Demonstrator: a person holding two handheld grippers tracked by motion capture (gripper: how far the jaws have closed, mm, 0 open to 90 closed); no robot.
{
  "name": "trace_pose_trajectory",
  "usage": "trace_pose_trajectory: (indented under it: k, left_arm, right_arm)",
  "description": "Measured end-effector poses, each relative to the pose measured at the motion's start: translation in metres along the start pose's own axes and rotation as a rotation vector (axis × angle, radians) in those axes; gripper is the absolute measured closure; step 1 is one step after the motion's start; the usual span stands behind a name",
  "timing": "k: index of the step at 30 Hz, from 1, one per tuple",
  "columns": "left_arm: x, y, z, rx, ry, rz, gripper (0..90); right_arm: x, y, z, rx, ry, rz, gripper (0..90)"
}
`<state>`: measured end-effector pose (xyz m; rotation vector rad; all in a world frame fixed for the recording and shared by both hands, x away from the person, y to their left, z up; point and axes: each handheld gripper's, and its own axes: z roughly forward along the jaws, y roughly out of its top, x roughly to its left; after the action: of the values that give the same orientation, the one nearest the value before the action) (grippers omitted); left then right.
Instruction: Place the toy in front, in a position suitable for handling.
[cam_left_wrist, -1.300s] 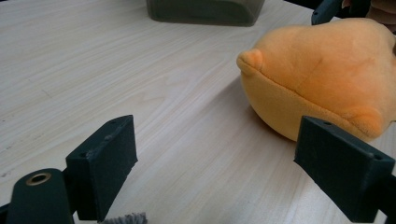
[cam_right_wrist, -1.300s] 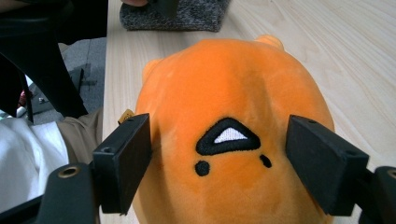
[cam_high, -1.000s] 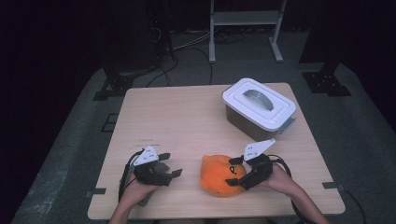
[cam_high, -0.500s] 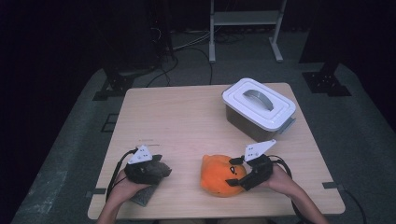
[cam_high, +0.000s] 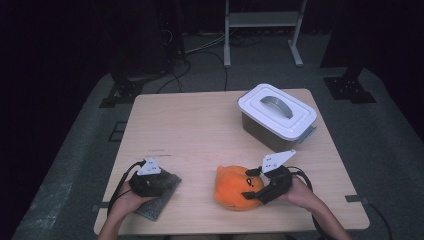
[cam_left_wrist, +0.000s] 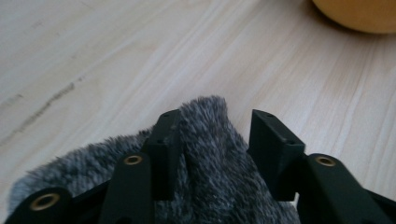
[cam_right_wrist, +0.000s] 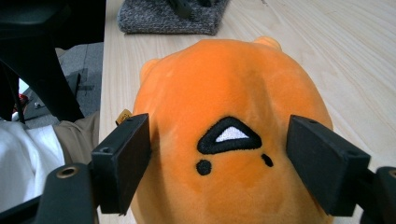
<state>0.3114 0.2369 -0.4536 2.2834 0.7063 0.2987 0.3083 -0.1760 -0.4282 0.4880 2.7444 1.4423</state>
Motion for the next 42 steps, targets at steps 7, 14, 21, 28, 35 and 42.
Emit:
trace_pose_trajectory:
  k: [7,14,21,28,35,42]
  left_arm:
    - [0.002,-0.007,0.007,0.028,0.009,-0.022,62.3]
    - [0.005,-0.010,0.009,0.015,0.021,-0.032,56.1]
    - [0.005,-0.009,0.009,0.022,0.013,-0.027,56.1]
    - [0.007,-0.011,0.009,0.008,0.047,-0.041,74.7]
    - [0.012,-0.014,0.008,-0.020,0.010,-0.078,78.6]
    - [0.015,-0.014,0.005,-0.031,-0.028,-0.100,80.0]
  right_arm:
    - [0.002,-0.001,0.000,-0.002,-0.008,-0.002,20.7]
    - [0.002,-0.002,0.001,-0.006,-0.011,-0.004,20.7]
    - [0.002,-0.002,0.001,-0.006,-0.012,-0.001,20.7]
    - [0.002,-0.001,0.001,-0.002,-0.015,-0.007,20.7]
    - [0.002,-0.001,0.001,-0.001,-0.016,-0.009,20.7]
    - [0.003,-0.001,0.001,0.004,-0.022,-0.012,20.7]
